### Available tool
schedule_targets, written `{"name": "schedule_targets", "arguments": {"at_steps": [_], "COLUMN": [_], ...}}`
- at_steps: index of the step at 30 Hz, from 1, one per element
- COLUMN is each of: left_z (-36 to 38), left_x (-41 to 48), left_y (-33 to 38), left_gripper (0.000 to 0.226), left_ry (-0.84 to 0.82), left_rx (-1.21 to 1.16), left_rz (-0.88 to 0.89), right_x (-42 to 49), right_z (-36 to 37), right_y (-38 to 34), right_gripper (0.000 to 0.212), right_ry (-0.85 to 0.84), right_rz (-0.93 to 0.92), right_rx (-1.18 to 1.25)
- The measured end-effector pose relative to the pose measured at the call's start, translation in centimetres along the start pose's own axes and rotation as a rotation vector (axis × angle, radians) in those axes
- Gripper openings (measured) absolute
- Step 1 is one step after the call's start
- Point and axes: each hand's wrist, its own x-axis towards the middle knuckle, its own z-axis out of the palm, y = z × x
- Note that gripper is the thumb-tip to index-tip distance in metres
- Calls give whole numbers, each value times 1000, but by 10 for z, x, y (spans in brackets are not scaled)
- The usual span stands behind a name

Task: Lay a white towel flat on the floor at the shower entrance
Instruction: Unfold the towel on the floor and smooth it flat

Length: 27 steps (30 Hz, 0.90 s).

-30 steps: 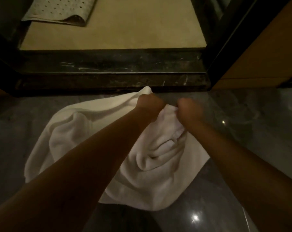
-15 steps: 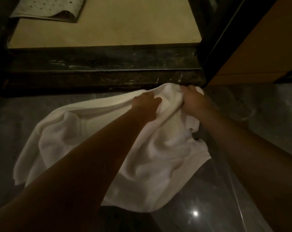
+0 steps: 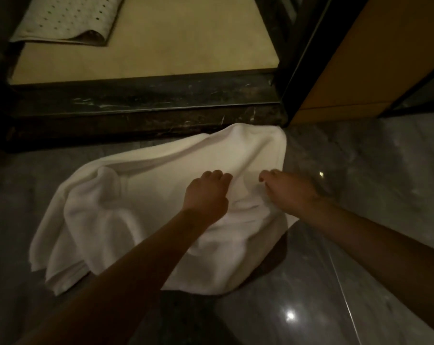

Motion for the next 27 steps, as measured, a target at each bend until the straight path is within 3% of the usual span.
{"name": "schedule_targets", "arguments": {"at_steps": [3,10,12,16,19,24,27], "left_z": [-2,-3,1,20,32,43,43], "left_x": [-16,-61,-78,-100,-99,-99,-99], "left_y": [16,57,65,74,69,66,66], "left_gripper": [40,28,25,32,44,49,48], "left_ry": [34,84,87,-105,-235,-248,-234], "left_rx": [-2,-42,-58,-8,61,206,186], "left_rz": [23,120,163,129,24,-6,-10], "right_x": [-18,-59,-71,-84,-81,-71,-67], "right_z": [1,-12,-9,0,1,6,9], "right_y": [-5,-21,-21,-16,-16,-32,-37], "right_gripper": [34,23,26,34,39,32,26], "right_ry": [-73,105,63,-122,-127,-164,-102], "right_rz": [-95,-308,-325,-350,-373,-316,-309], "right_rx": [-187,-190,-194,-283,-301,-398,-348]}}
